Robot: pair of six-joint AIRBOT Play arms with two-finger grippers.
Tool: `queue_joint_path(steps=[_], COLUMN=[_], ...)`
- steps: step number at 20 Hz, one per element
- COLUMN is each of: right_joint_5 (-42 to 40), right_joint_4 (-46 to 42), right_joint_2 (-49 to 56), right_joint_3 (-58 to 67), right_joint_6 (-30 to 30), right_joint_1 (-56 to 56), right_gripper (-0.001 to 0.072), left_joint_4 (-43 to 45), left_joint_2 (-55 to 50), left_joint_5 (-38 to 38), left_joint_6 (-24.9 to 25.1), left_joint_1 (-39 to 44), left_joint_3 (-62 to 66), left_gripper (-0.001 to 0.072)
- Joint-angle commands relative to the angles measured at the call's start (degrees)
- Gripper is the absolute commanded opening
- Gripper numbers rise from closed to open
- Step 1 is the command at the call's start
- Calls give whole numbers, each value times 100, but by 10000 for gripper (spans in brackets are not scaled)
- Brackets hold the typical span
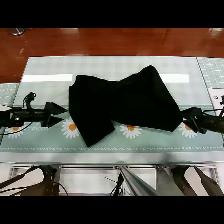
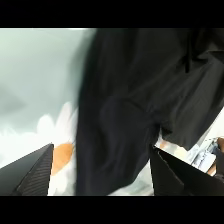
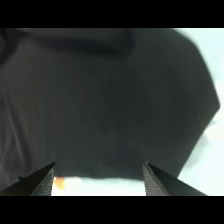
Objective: Fold the shirts.
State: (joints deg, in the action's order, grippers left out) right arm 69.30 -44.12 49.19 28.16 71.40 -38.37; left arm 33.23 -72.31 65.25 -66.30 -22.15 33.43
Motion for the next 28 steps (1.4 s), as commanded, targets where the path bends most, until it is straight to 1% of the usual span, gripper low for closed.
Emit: queue_joint_path(steps=[1,5,8,9,10,11,12,14,16,17,19,23,26,28], right_joint_5=[229,256,254,238,205,160,90,-127,-262,-267,-254,-378,-551,-610], right_joint_4=[118,122,118,118,118,114,72,-354,-1123,-1322,-1106,-66,37,293], right_joint_2=[-155,-155,-155,-155,-155,-155,-153,-151,-105,-26,262,994,1506,1725], right_joint_3=[-197,-197,-197,-197,-197,-197,-197,-197,-199,-199,-197,-197,-173,-173], right_joint_6=[-15,-9,-9,-9,-9,-11,-9,131,564,741,704,146,72,-96], right_joint_1=[-9,-9,-9,-9,-9,-9,-9,-9,-9,-7,2,2,2,2], right_gripper=[631,631,631,631,631,631,631,631,631,631,631,631,631,630], left_joint_4=[-592,-588,-605,-651,-656,-654,-654,-651,-649,-649,-651,-651,-651,-651], left_joint_2=[2,-197,-319,-339,-345,-343,-345,-343,-343,-343,-343,-343,-343,-343], left_joint_5=[-734,-1526,-1729,-1722,-1703,-1639,-1574,-1460,-1331,-1287,-1266,-1209,-1200,-1182], left_joint_6=[411,404,260,258,258,264,280,280,282,280,280,262,262,262], left_joint_1=[590,1390,1578,1587,1593,1602,1604,1611,1611,1611,1611,1611,1611,1611], left_joint_3=[-164,-164,-127,-96,-63,-24,17,133,238,280,339,343,343,343], left_gripper=[702,701,699,684,515,142,25,25,26,26,26,25,25,25])
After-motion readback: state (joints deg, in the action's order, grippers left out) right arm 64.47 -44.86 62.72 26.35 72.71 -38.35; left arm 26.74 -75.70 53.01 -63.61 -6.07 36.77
